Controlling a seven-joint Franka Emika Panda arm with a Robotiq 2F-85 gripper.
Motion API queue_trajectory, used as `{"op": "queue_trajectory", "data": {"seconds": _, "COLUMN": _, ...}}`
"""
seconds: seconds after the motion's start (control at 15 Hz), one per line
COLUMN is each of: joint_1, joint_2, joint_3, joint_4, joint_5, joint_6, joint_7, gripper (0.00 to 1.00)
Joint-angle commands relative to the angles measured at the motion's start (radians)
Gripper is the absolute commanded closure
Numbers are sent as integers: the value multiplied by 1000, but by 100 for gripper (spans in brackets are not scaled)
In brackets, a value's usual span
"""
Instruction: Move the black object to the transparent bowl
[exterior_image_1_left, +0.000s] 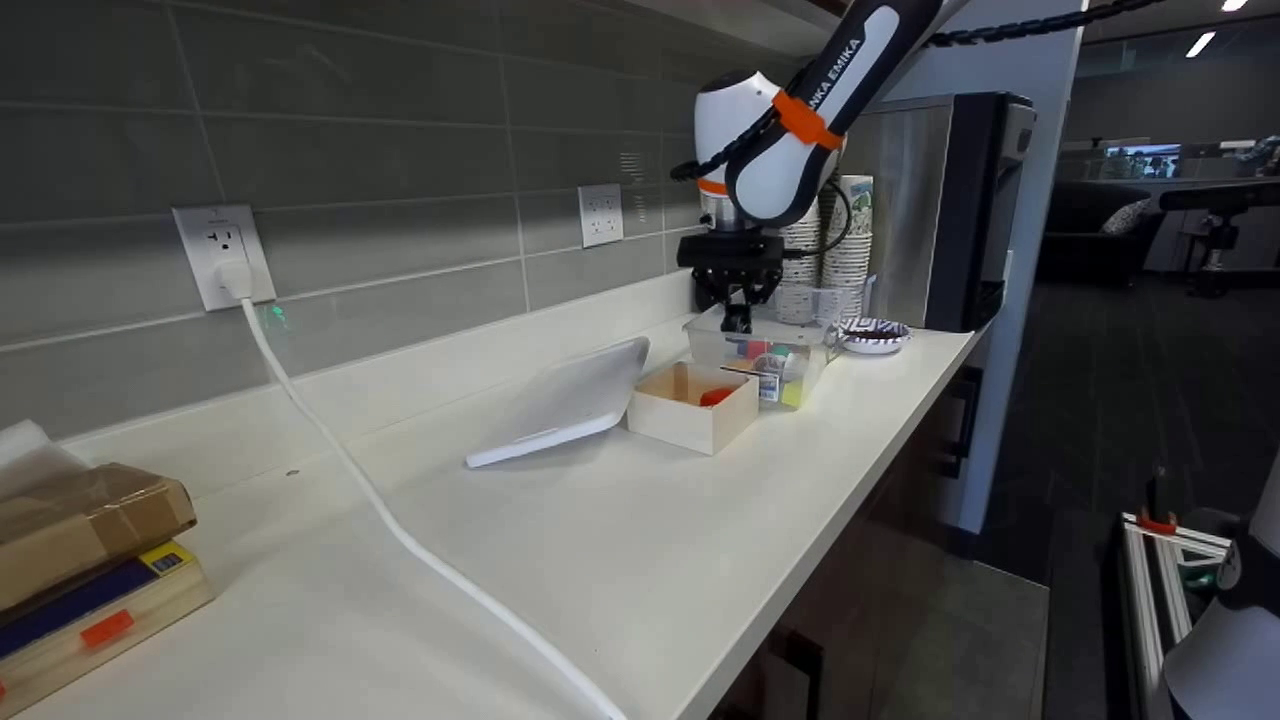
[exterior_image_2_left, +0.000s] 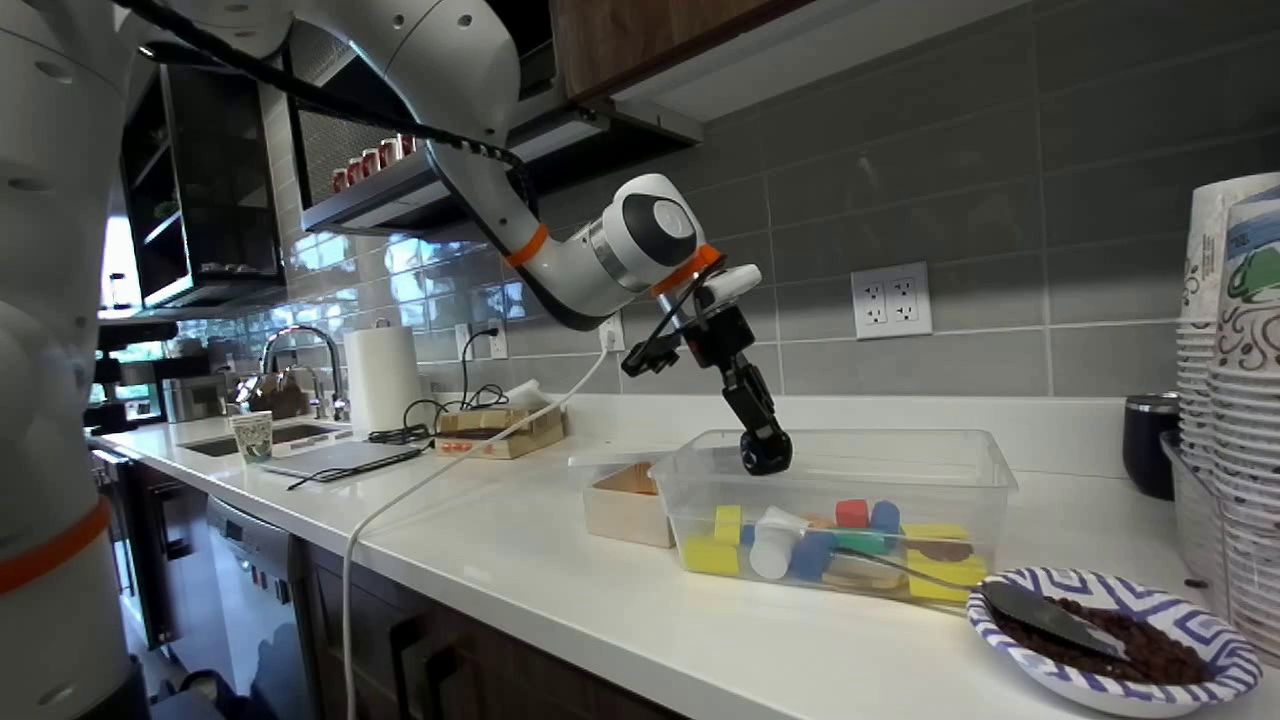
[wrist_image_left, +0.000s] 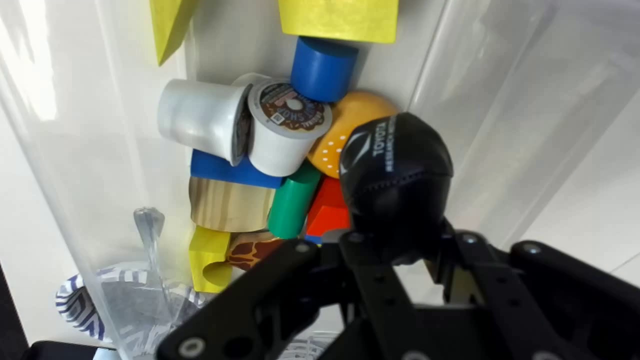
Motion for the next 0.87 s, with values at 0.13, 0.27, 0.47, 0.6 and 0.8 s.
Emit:
{"op": "queue_trajectory", "data": {"seconds": 0.13, "joint_1": 55, "joint_2": 74, "joint_3": -50, "joint_4": 71, "joint_5": 53, "joint_6": -23, "joint_7": -18, "gripper": 32}}
{"op": "queue_trajectory", "data": {"seconds": 0.27, "joint_1": 64, "joint_2": 86, "joint_3": -57, "joint_4": 83, "joint_5": 69, "joint_6": -28, "joint_7": -27, "gripper": 16}}
{"op": "queue_trajectory", "data": {"seconds": 0.47, "joint_1": 74, "joint_2": 93, "joint_3": -68, "joint_4": 92, "joint_5": 84, "joint_6": -34, "joint_7": -33, "gripper": 0}}
{"op": "queue_trajectory", "data": {"seconds": 0.6, "joint_1": 78, "joint_2": 96, "joint_3": -72, "joint_4": 97, "joint_5": 97, "joint_6": -39, "joint_7": -40, "gripper": 0}}
{"op": "queue_trajectory", "data": {"seconds": 0.8, "joint_1": 82, "joint_2": 98, "joint_3": -76, "joint_4": 102, "joint_5": 110, "joint_6": -45, "joint_7": -49, "gripper": 0}}
